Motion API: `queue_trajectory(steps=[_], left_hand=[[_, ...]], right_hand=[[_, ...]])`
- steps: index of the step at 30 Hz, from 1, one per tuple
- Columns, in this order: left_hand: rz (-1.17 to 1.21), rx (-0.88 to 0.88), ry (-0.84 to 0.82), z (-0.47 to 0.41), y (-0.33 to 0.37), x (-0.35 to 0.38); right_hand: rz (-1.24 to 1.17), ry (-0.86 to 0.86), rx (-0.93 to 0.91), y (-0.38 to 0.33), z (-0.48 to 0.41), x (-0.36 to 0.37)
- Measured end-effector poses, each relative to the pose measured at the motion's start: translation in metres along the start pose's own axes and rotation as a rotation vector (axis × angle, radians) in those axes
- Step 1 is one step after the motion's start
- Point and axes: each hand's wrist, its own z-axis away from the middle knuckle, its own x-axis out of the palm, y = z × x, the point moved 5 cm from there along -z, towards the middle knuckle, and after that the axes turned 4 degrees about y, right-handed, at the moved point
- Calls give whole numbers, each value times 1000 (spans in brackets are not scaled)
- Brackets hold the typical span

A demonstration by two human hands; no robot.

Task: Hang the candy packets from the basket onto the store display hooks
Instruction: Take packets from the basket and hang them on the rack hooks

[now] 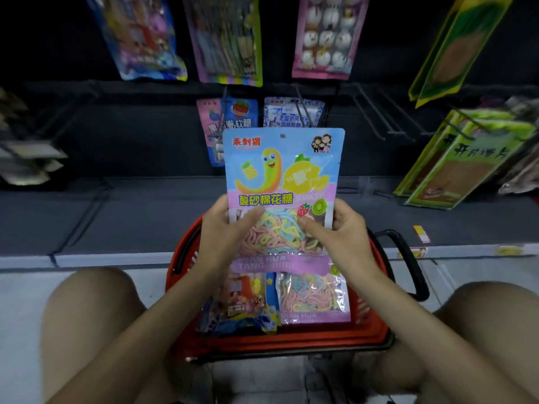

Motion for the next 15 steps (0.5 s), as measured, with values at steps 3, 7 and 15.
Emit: queue_trajectory(steps=[3, 7, 15], left_hand=[[-47, 85, 31, -3, 33, -17], [-48, 152, 33, -9, 77, -37], [-107, 344, 141, -20, 184, -82]], right_hand=[[31, -63, -27, -30, -9, 16], [64, -96, -133, -86, -23, 36], [122, -134, -342, -199, -36, 70]])
